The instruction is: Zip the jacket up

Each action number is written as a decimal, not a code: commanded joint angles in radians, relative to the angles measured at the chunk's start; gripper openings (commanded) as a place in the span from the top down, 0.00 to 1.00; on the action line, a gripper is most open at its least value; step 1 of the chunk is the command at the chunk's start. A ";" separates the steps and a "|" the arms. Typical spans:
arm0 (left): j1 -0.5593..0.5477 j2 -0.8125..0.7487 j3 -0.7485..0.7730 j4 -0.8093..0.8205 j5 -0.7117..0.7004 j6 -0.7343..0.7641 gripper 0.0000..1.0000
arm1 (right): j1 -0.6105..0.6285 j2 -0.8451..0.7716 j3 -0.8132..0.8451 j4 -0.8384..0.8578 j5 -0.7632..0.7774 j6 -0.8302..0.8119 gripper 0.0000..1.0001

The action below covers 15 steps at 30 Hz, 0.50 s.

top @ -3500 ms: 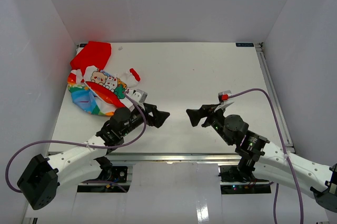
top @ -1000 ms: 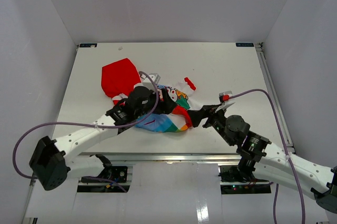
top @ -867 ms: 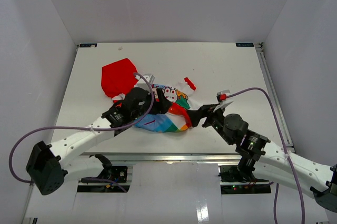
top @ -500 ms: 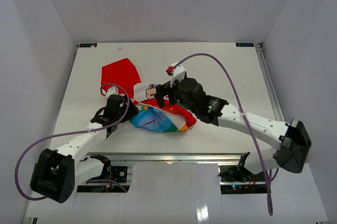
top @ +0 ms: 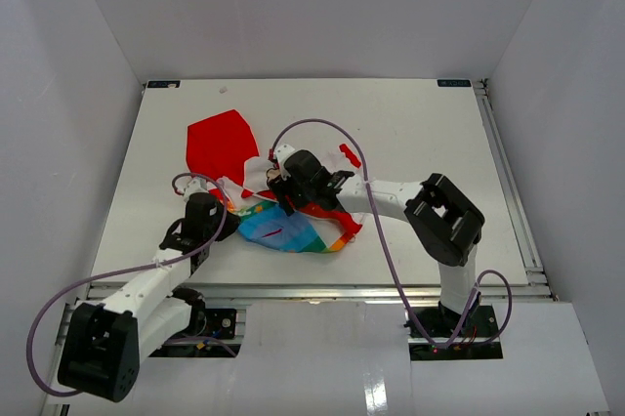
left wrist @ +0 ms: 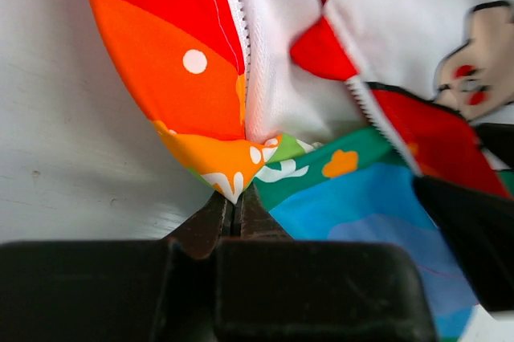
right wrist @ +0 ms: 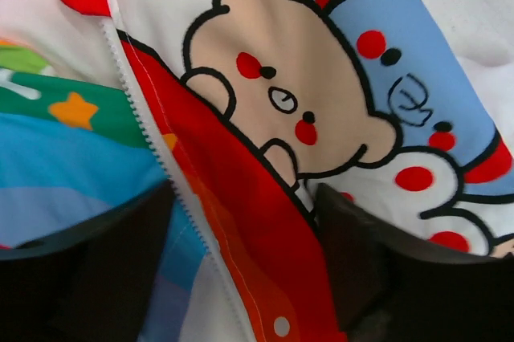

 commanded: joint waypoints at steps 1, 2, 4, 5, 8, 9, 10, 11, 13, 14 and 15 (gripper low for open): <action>0.007 -0.106 -0.020 -0.056 -0.071 -0.008 1.00 | -0.002 0.018 0.074 -0.004 0.037 -0.021 0.40; 0.007 -0.113 -0.023 -0.057 -0.074 -0.009 0.97 | -0.001 0.018 0.078 -0.004 0.047 -0.018 0.46; 0.006 -0.118 -0.023 -0.056 -0.069 -0.009 0.82 | -0.002 0.014 0.087 -0.006 0.068 -0.018 0.58; 0.007 -0.116 -0.021 -0.056 -0.066 -0.005 0.70 | -0.004 0.009 0.092 -0.010 0.083 -0.019 0.74; 0.007 -0.120 -0.006 -0.061 -0.042 0.006 0.40 | -0.009 -0.018 0.106 -0.016 0.106 -0.022 0.92; 0.007 -0.134 -0.002 -0.059 -0.028 0.011 0.37 | -0.011 -0.031 0.106 -0.017 0.097 -0.020 0.92; 0.007 -0.148 0.002 -0.056 -0.014 0.017 0.33 | -0.013 -0.044 0.106 -0.017 0.088 -0.018 0.92; 0.007 -0.164 0.005 -0.047 0.001 0.026 0.31 | -0.014 -0.058 0.107 -0.018 0.078 -0.014 0.92; 0.007 -0.190 0.009 -0.012 0.052 0.042 0.29 | -0.018 -0.090 0.105 -0.021 0.053 0.005 0.92; 0.006 -0.202 0.010 0.011 0.084 0.048 0.28 | -0.019 -0.107 0.103 -0.022 0.038 0.017 0.92; 0.006 -0.211 0.009 0.038 0.105 0.051 0.28 | -0.019 -0.120 0.097 -0.022 0.027 0.018 0.92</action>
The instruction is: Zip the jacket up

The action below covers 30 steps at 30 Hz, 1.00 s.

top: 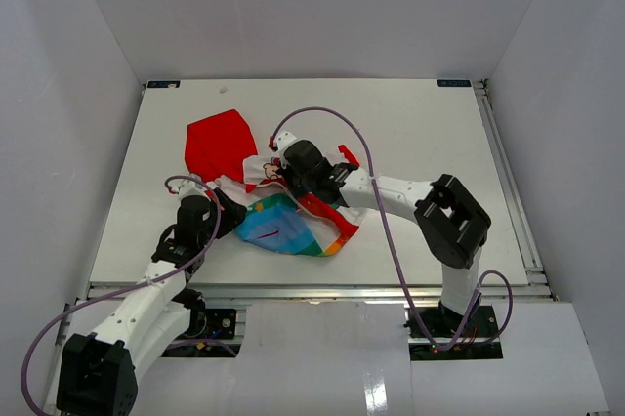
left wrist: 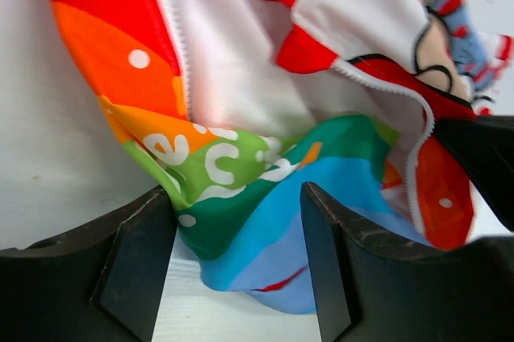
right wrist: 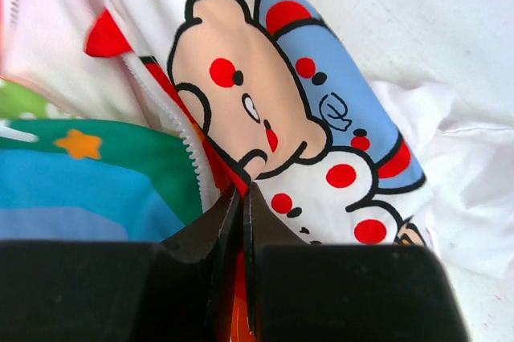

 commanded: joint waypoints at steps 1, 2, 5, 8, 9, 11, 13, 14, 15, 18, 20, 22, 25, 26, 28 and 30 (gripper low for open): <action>0.004 -0.061 0.018 0.134 0.151 0.036 0.27 | -0.010 -0.129 0.017 0.022 -0.057 0.046 0.92; 0.005 -0.063 0.019 0.178 0.191 0.038 0.26 | -0.011 -0.144 0.004 0.030 -0.078 0.063 0.92; 0.005 -0.014 0.044 0.239 0.238 0.040 0.24 | -0.012 -0.162 -0.034 0.092 -0.136 0.096 0.92; 0.003 0.067 0.103 0.244 0.252 0.045 0.24 | -0.019 -0.152 -0.019 0.124 -0.139 0.120 0.92; 0.003 0.082 0.107 0.239 0.229 0.038 0.25 | -0.027 -0.136 0.007 0.125 -0.134 0.140 0.92; 0.003 0.111 0.110 0.230 0.178 0.023 0.25 | -0.046 -0.103 0.062 0.128 -0.125 0.181 0.92; 0.004 0.122 0.095 0.239 0.136 0.009 0.26 | -0.085 -0.049 0.114 0.135 -0.100 0.259 0.92; 0.003 0.124 0.084 0.249 0.117 0.010 0.26 | -0.105 -0.030 0.141 0.142 -0.091 0.283 0.92; 0.003 0.128 0.078 0.253 0.112 0.010 0.26 | -0.120 -0.025 0.150 0.158 -0.088 0.315 0.92; 0.003 0.147 0.085 0.243 0.112 0.023 0.26 | -0.188 0.033 0.179 0.213 -0.141 0.406 0.89; 0.001 0.153 0.100 0.220 0.113 0.051 0.26 | -0.220 0.057 0.203 0.216 -0.217 0.405 0.72; -0.025 0.152 0.130 0.169 0.049 0.082 0.28 | -0.250 0.057 0.223 0.181 -0.333 0.371 0.46; -0.131 0.123 0.163 0.142 -0.036 0.099 0.28 | -0.252 -0.015 0.172 0.109 -0.324 0.290 0.39; -0.150 0.114 0.171 0.140 -0.047 0.100 0.27 | -0.252 -0.053 0.132 0.091 -0.311 0.266 0.40; -0.180 0.103 0.188 0.115 -0.065 0.106 0.27 | -0.252 -0.143 0.025 0.070 -0.273 0.229 0.41; -0.192 0.108 0.196 0.103 -0.073 0.116 0.27 | -0.251 -0.254 -0.074 0.068 -0.230 0.212 0.43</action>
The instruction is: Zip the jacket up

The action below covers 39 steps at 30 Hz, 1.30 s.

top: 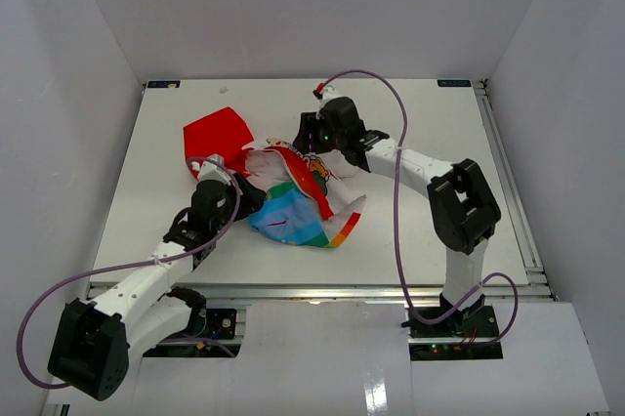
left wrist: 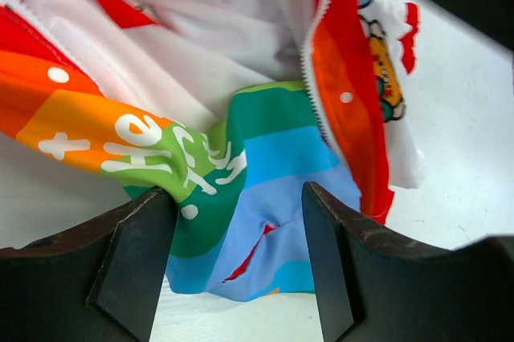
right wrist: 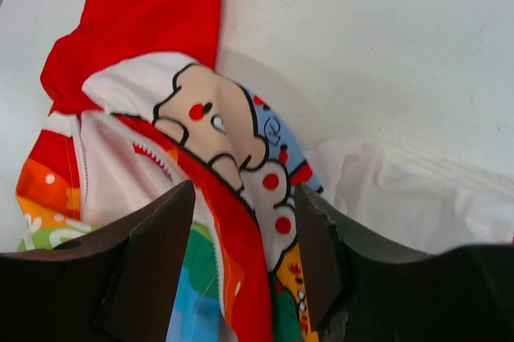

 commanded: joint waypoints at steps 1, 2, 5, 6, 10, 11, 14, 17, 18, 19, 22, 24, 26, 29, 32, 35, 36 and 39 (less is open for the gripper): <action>-0.037 -0.023 0.053 -0.032 -0.076 0.037 0.27 | 0.024 -0.267 -0.190 -0.038 0.040 -0.086 0.44; -0.039 -0.016 0.045 -0.028 -0.082 0.043 0.27 | 0.040 -0.313 -0.259 -0.038 0.056 -0.099 0.45; -0.043 0.014 0.015 0.000 -0.083 0.068 0.27 | 0.103 -0.388 -0.377 -0.081 0.168 -0.128 0.48; -0.043 0.022 0.006 0.027 -0.087 0.072 0.27 | 0.127 -0.398 -0.392 -0.111 0.201 -0.136 0.48; -0.044 0.040 0.008 0.030 -0.111 0.084 0.27 | 0.247 -0.438 -0.433 -0.177 0.355 -0.141 0.53; -0.044 0.038 0.003 0.029 -0.118 0.083 0.27 | 0.277 -0.448 -0.441 -0.189 0.387 -0.139 0.55; -0.044 0.015 -0.005 0.025 -0.150 0.085 0.28 | 0.324 -0.458 -0.452 -0.217 0.479 -0.128 0.59; -0.046 -0.005 -0.017 0.029 -0.159 0.082 0.28 | 0.347 -0.440 -0.443 -0.238 0.519 -0.134 0.60; -0.046 -0.011 -0.020 0.030 -0.155 0.080 0.28 | 0.352 -0.424 -0.439 -0.238 0.523 -0.142 0.60; -0.046 -0.015 -0.022 0.031 -0.150 0.079 0.27 | 0.355 -0.405 -0.434 -0.236 0.526 -0.152 0.60; -0.046 -0.020 -0.023 0.036 -0.132 0.079 0.27 | 0.355 -0.358 -0.402 -0.247 0.570 -0.164 0.59; -0.046 -0.023 -0.028 0.047 -0.113 0.083 0.27 | 0.354 -0.319 -0.380 -0.246 0.584 -0.180 0.59; -0.046 -0.028 -0.033 0.057 -0.094 0.087 0.27 | 0.353 -0.285 -0.359 -0.245 0.591 -0.190 0.59; -0.046 -0.046 -0.048 0.090 -0.061 0.093 0.27 | 0.341 -0.223 -0.324 -0.239 0.583 -0.203 0.62; -0.047 -0.077 -0.072 0.125 -0.029 0.102 0.27 | 0.309 -0.186 -0.292 -0.234 0.528 -0.209 0.75; -0.048 -0.110 -0.093 0.155 -0.006 0.105 0.27 | 0.267 -0.184 -0.276 -0.234 0.486 -0.210 0.89; -0.048 -0.121 -0.100 0.166 0.006 0.105 0.28 | 0.256 -0.192 -0.275 -0.234 0.465 -0.209 0.92; -0.048 -0.153 -0.130 0.224 0.077 0.109 0.28 | 0.221 -0.242 -0.291 -0.216 0.364 -0.206 0.92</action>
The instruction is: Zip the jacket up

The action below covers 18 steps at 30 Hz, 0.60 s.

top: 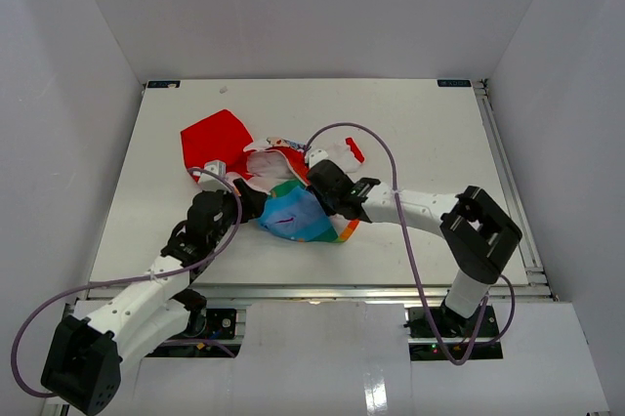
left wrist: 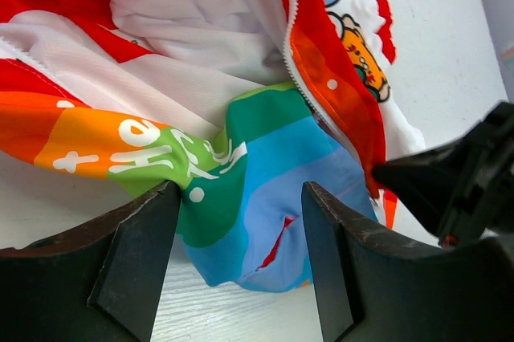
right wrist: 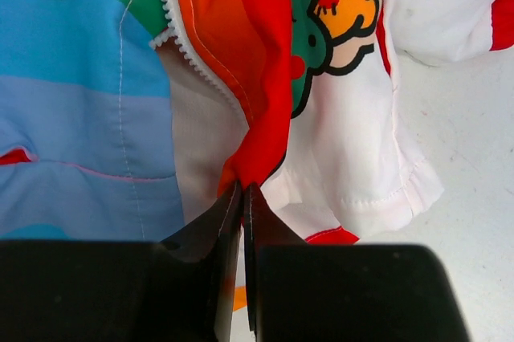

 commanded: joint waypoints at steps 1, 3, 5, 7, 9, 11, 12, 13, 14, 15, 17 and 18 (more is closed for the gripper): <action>-0.004 -0.062 -0.052 0.147 0.153 0.021 0.28 | -0.063 -0.096 0.010 0.056 -0.182 -0.003 0.92; -0.004 -0.075 -0.071 0.210 0.229 0.024 0.27 | -0.105 -0.161 -0.018 0.107 -0.318 0.007 0.92; -0.004 -0.072 -0.077 0.258 0.281 0.023 0.27 | -0.127 -0.214 -0.048 0.115 -0.345 0.021 0.92; -0.004 -0.054 -0.085 0.301 0.339 0.017 0.27 | -0.132 -0.244 -0.058 0.119 -0.394 0.025 0.92; -0.003 -0.038 -0.087 0.340 0.395 0.009 0.27 | -0.134 -0.263 -0.064 0.124 -0.419 0.030 0.92; -0.002 -0.019 -0.083 0.350 0.421 0.000 0.27 | -0.141 -0.276 -0.070 0.130 -0.449 0.039 0.92; -0.002 -0.006 -0.079 0.354 0.434 -0.008 0.26 | -0.147 -0.281 -0.075 0.137 -0.479 0.047 0.92; -0.002 0.002 -0.080 0.365 0.449 -0.015 0.25 | -0.156 -0.287 -0.088 0.158 -0.517 0.052 0.92; -0.002 0.014 -0.081 0.380 0.465 -0.025 0.24 | -0.164 -0.294 -0.103 0.179 -0.554 0.059 0.92; -0.002 0.030 -0.083 0.396 0.482 -0.036 0.24 | -0.171 -0.302 -0.120 0.201 -0.591 0.068 0.92; -0.002 0.064 -0.077 0.415 0.513 -0.067 0.24 | -0.175 -0.319 -0.153 0.263 -0.646 0.090 0.92; -0.002 0.079 -0.072 0.421 0.525 -0.083 0.24 | -0.177 -0.328 -0.166 0.283 -0.667 0.102 0.92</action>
